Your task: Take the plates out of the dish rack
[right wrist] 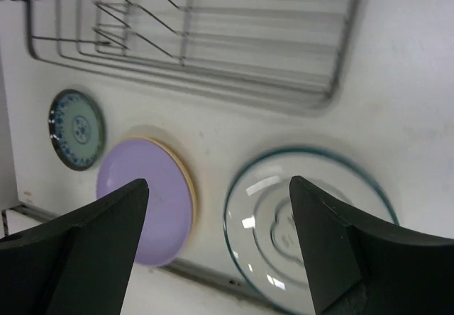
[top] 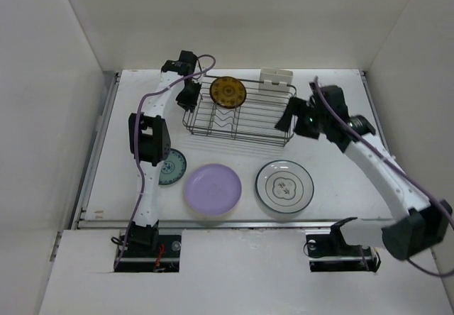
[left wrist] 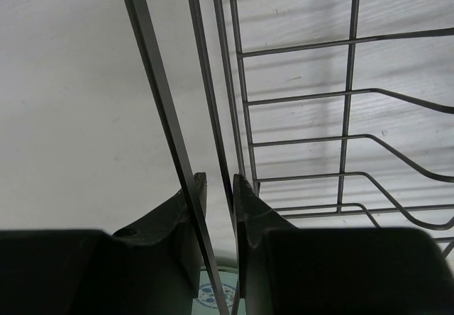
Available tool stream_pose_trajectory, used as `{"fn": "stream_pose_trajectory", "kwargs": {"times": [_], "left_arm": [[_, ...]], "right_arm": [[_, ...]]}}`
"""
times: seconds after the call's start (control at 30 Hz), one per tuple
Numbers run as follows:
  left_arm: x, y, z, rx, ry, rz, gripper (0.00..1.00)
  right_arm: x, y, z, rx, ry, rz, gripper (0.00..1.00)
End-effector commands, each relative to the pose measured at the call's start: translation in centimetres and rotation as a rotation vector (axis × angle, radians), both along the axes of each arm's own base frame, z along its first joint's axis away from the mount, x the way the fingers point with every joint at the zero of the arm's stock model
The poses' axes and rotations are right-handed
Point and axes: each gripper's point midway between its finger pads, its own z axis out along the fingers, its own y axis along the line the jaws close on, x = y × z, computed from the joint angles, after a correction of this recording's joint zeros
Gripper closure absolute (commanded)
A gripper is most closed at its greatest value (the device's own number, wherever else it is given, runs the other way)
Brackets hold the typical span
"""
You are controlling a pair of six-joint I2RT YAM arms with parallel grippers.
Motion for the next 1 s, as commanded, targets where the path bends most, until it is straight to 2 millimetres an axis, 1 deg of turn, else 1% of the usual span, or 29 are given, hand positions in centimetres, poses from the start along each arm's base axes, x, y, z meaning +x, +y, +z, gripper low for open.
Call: {"fn": "stream_pose_trajectory", "kwargs": {"times": [0.0,0.03,0.07,0.1,0.13,0.17,0.2,0.23,0.27,0.3,0.33,0.37,0.4,0.43,0.47,0.5,0.53,0.57,0.6,0.63,0.7,0.73,0.77,0.8,0.83,0.87,0.9,0.93,0.97], "left_arm": [[-0.6,1.3,3.5,0.094,-0.050,-0.059,1.00],[-1.0,1.2,3.6,0.079,-0.044,-0.044,1.00],[-1.6,1.1,3.1,0.070,-0.017,-0.006,1.00],[-2.3,1.0,2.7,0.058,0.010,0.016,1.00],[-2.9,0.6,2.4,0.030,0.036,0.029,1.00],[-3.4,0.8,2.5,0.006,0.055,0.061,1.00],[-4.1,0.4,1.7,-0.022,0.094,0.111,1.00],[-4.5,0.6,1.6,-0.051,0.113,0.142,1.00],[-5.0,0.7,1.9,-0.102,0.132,0.171,1.00],[-4.9,0.1,1.8,-0.135,0.127,0.187,1.00],[-5.6,0.2,1.0,-0.158,0.162,0.235,1.00],[-5.8,0.0,1.5,-0.180,0.153,0.247,1.00],[-5.6,0.1,1.6,-0.205,0.143,0.267,1.00],[-6.1,-0.1,1.2,-0.215,0.160,0.276,1.00],[-6.1,-0.2,1.2,-0.222,0.163,0.298,1.00],[-5.9,0.0,1.5,-0.243,0.152,0.311,1.00],[-6.0,-0.2,1.5,-0.251,0.156,0.308,1.00],[-5.7,0.1,1.9,-0.268,0.151,0.328,1.00],[-5.8,-0.3,1.6,-0.286,0.168,0.322,1.00],[-5.6,-0.6,1.9,-0.300,0.164,0.326,1.00],[-6.1,-0.8,1.5,-0.311,0.188,0.323,1.00],[-5.9,-0.9,1.1,-0.314,0.190,0.333,1.00],[-6.2,-1.0,0.8,-0.319,0.207,0.332,1.00],[-6.2,-1.0,0.4,-0.316,0.216,0.333,0.97],[-6.2,-1.0,0.4,-0.316,0.216,0.333,0.93],[-6.5,-1.1,0.1,-0.322,0.230,0.332,0.91],[-6.6,-0.7,-0.1,-0.320,0.237,0.343,0.86],[-6.7,-0.7,-0.5,-0.321,0.241,0.352,0.82],[-6.7,-0.9,-0.1,-0.332,0.236,0.347,0.79]], "right_arm": [[7.4,3.1,5.1,-0.100,-0.260,0.199,0.14],[8.6,4.5,5.9,-0.086,-0.290,0.264,0.13],[10.6,5.5,9.4,-0.080,-0.381,0.292,0.13],[13.1,6.5,7.1,-0.126,-0.355,0.343,0.13],[14.4,7.6,7.3,-0.138,-0.377,0.383,0.13],[16.4,8.4,10.6,-0.141,-0.464,0.400,0.14],[18.3,9.8,6.9,-0.176,-0.394,0.442,0.16],[19.7,10.0,6.4,-0.231,-0.416,0.487,0.16],[20.6,11.0,5.9,-0.257,-0.425,0.523,0.17],[21.9,11.6,7.7,-0.265,-0.486,0.542,0.17],[23.3,12.3,4.4,-0.290,-0.447,0.589,0.17],[23.8,12.8,3.8,-0.281,-0.446,0.600,0.17],[24.7,13.2,4.2,-0.278,-0.475,0.595,0.18],[25.6,13.9,2.6,-0.269,-0.473,0.605,0.18],[26.1,14.2,2.8,-0.281,-0.509,0.630,0.18],[25.9,15.3,2.8,-0.267,-0.538,0.671,0.18],[26.2,15.6,2.3,-0.269,-0.551,0.687,0.18],[26.7,16.5,2.0,-0.271,-0.585,0.697,0.18],[26.9,16.8,1.9,-0.259,-0.601,0.705,0.18],[26.8,17.7,1.8,-0.249,-0.618,0.720,0.18],[27.7,18.4,0.8,-0.238,-0.641,0.727,0.20],[27.7,19.1,0.5,-0.235,-0.649,0.735,0.23],[28.0,19.2,0.0,-0.234,-0.654,0.734,0.26],[28.4,19.5,-0.9,-0.228,-0.651,0.729,0.28],[28.5,19.6,-1.6,-0.222,-0.635,0.727,0.36],[28.8,19.7,-1.5,-0.221,-0.647,0.724,0.40],[28.7,20.3,-1.9,-0.218,-0.653,0.732,0.43],[28.9,20.5,-2.5,-0.212,-0.645,0.728,0.44],[28.9,20.5,-2.5,-0.212,-0.645,0.728,0.48]]}}
